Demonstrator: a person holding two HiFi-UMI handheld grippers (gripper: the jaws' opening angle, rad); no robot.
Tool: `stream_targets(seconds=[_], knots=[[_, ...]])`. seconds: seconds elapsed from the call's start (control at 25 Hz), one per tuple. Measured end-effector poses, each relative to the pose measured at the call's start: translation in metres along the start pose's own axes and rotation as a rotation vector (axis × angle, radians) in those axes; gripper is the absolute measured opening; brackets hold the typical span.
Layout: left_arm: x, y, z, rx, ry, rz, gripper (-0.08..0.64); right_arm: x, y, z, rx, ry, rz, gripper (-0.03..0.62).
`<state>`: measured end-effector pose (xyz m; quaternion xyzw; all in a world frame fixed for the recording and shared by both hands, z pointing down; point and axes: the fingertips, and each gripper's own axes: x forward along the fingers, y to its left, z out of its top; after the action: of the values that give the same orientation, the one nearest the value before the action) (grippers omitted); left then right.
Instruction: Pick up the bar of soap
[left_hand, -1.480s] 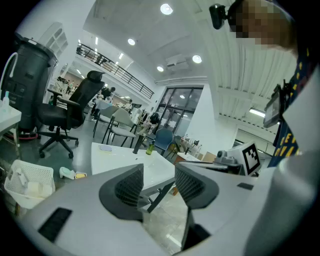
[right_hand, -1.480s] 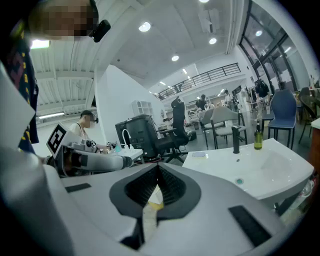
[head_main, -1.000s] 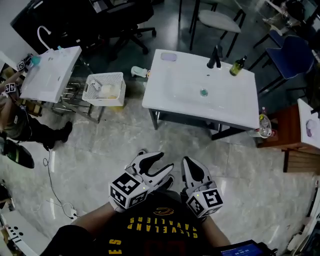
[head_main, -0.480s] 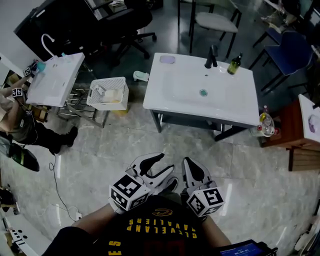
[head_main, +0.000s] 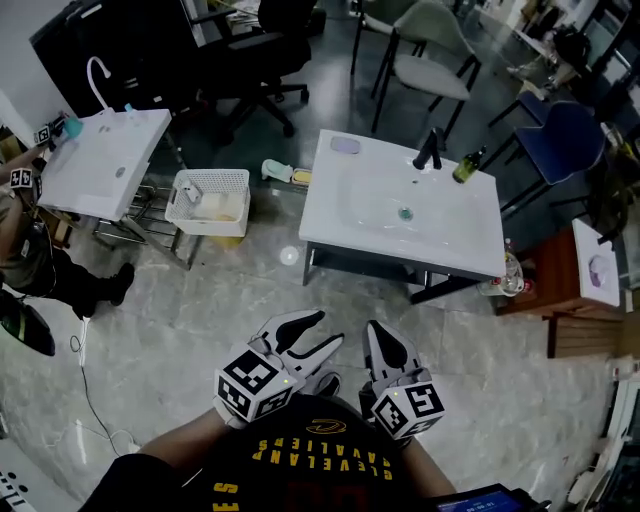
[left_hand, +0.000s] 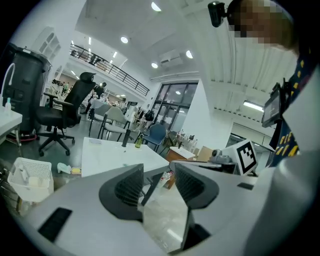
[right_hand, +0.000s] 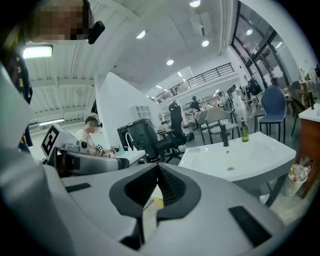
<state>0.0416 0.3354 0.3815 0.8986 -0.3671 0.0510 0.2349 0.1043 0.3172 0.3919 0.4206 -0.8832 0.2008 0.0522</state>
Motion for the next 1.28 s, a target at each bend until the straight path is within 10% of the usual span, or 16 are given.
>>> stream_targets(seconds=[0.56,1.28], knots=[[-0.038,0.037,-0.018,-0.069,-0.001,-0.111,0.176,0.028,0.05,-0.028,-0.026,0.069,-0.067,0.011],[0.025,0.049,0.017,-0.012,-0.011,0.035,0.097,0.066,-0.017,0.005,0.026,0.028,0.07,0.011]])
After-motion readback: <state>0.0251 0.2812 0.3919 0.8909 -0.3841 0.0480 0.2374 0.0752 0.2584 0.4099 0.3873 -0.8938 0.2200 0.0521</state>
